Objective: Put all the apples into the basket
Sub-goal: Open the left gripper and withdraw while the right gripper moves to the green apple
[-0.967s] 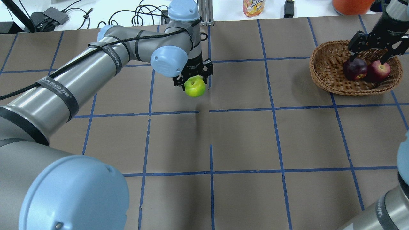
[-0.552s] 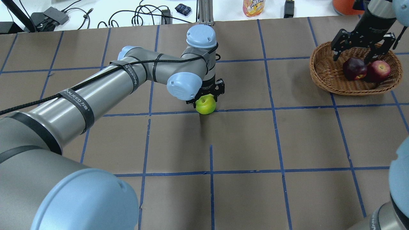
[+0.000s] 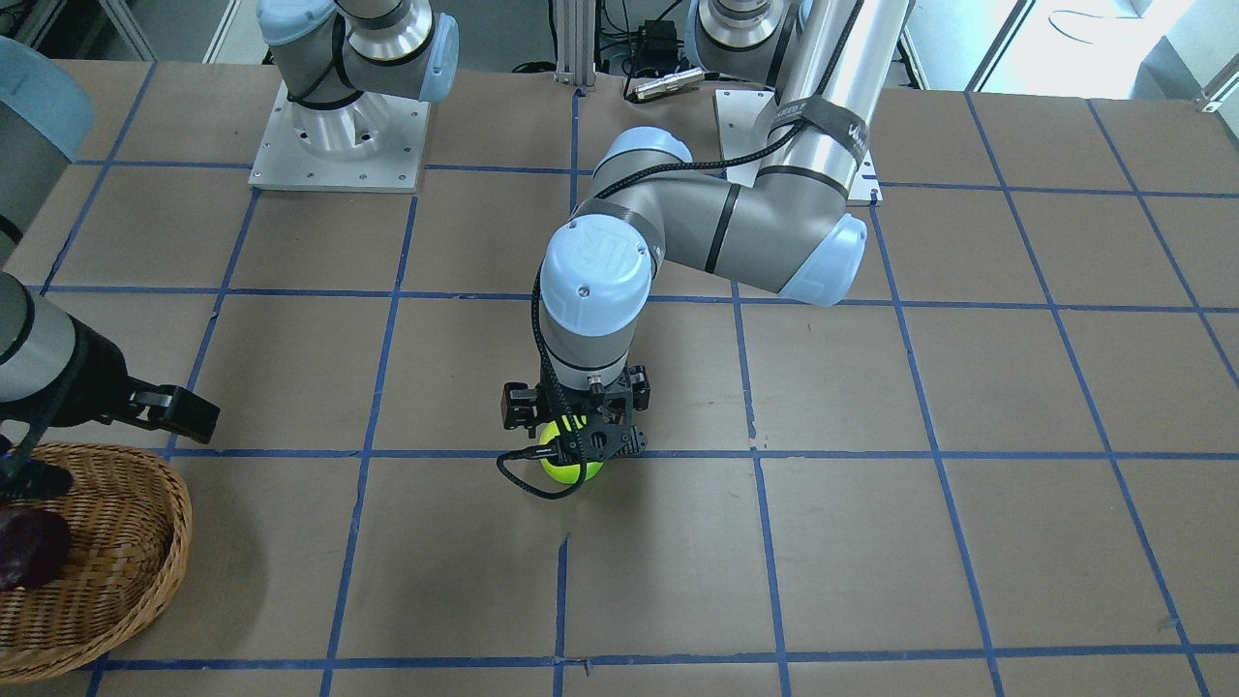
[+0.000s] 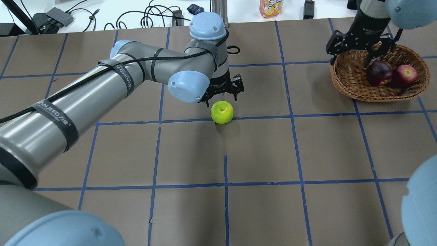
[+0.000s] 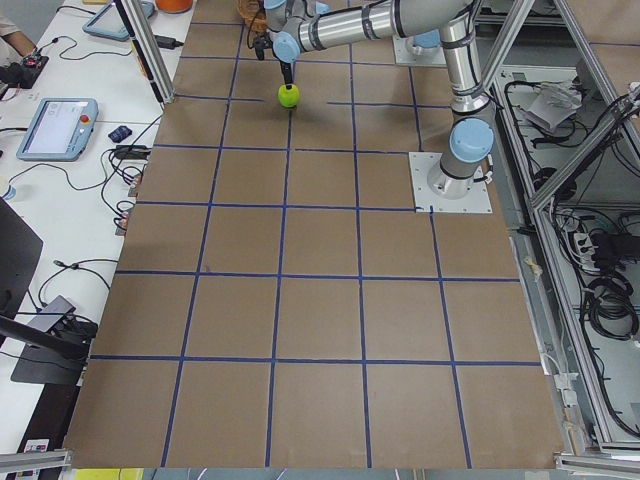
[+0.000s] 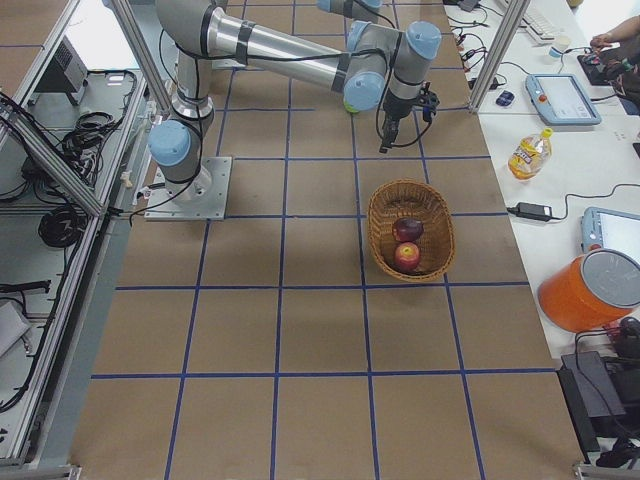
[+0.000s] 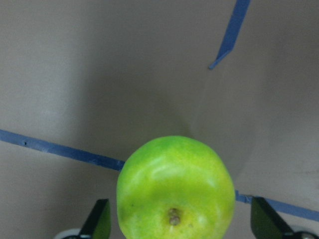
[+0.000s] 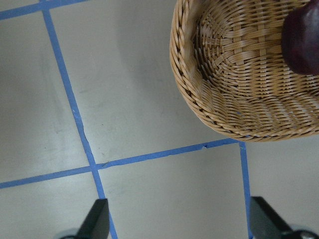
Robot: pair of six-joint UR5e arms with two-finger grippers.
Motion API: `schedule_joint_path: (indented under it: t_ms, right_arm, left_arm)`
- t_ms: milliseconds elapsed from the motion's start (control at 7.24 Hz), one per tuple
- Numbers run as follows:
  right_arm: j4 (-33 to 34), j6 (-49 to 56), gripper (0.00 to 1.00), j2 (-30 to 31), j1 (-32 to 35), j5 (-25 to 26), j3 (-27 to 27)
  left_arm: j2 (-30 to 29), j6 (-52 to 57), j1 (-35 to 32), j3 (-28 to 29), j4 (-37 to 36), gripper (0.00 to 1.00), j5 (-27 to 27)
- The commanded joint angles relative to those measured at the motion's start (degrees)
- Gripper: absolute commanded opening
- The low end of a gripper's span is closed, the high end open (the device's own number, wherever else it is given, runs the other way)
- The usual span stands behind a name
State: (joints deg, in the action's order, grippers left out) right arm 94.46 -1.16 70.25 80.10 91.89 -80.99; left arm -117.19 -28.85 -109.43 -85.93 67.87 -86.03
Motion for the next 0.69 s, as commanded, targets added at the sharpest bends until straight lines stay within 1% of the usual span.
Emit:
schedule_joint_path:
  t_ms: [0,138,276,414,552]
  right_arm:
    - [0.8,-10.1,1.00,-0.5,7.6,-0.4,0.1]
    - [0.9,-13.7,1.00,-1.0,10.0,-2.3,0.3]
    - [1.6,-16.6,1.00,-1.9,12.2,-6.0,0.5]
    - [3.1,-18.9,1.00,-3.3,15.5,-6.7,0.2]
    - [5.4,-23.5,1.00,-4.7,19.8,-6.7,0.2]
  left_arm:
    - [8.5,9.6,5.9,0.1,8.7,1.00,-0.2]
    - [12.4,14.5,8.9,0.1,13.5,1.00,-0.4]
    - [15.9,19.4,12.4,0.5,18.6,1.00,-0.4]
    - [19.2,24.5,16.1,0.8,23.5,1.00,-0.5]
    - [22.1,31.8,20.1,0.7,26.4,1.00,-1.6]
